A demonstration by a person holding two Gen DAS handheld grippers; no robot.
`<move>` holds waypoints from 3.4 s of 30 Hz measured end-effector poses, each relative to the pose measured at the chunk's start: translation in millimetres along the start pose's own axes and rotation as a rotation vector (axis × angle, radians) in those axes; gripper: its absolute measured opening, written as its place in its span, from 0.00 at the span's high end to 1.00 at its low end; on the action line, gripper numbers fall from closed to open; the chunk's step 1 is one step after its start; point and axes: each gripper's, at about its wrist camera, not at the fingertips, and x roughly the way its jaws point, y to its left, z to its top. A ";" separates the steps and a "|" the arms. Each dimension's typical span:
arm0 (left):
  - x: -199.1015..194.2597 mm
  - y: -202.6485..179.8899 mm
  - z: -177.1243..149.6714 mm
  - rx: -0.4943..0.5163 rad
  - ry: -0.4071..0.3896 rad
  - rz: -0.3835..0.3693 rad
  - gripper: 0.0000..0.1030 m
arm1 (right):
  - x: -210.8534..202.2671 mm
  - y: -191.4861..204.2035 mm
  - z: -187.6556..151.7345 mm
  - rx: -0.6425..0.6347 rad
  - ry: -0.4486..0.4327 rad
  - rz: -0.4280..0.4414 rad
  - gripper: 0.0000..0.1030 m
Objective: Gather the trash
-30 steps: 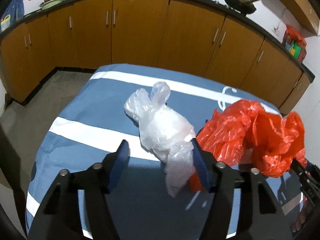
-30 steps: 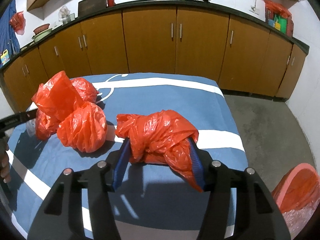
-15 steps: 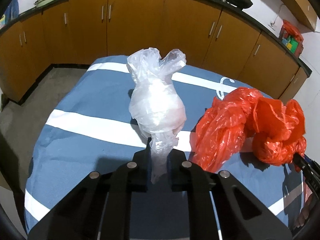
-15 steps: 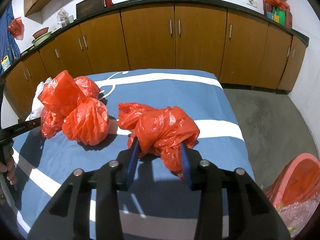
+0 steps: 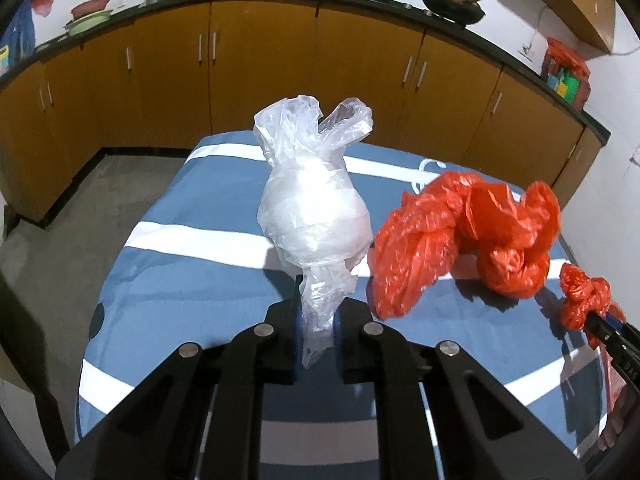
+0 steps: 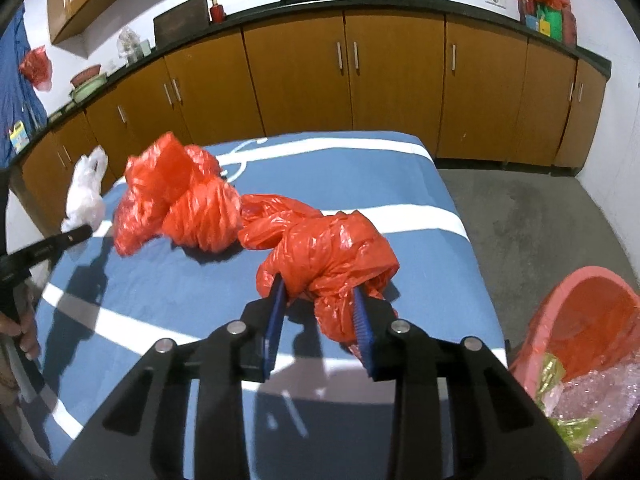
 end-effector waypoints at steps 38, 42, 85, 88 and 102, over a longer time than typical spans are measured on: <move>-84.5 -28.4 -8.5 0.088 -0.113 -0.087 0.88 | -91.2 4.1 -2.9 0.085 -0.098 0.067 0.93; -102.5 -54.9 -9.2 0.118 -0.139 -0.134 0.88 | -119.6 -5.5 -2.3 0.099 -0.146 0.050 0.93; -119.8 -301.8 -71.4 0.407 -0.041 -0.548 0.88 | -241.5 -209.2 -88.4 0.477 -0.286 -0.312 0.93; -116.8 -313.5 -76.1 0.424 -0.026 -0.563 0.88 | -240.9 -214.8 -91.2 0.485 -0.283 -0.317 0.93; -95.1 -355.1 -96.2 0.502 0.050 -0.593 0.88 | -230.6 -237.5 -100.2 0.533 -0.270 -0.329 0.93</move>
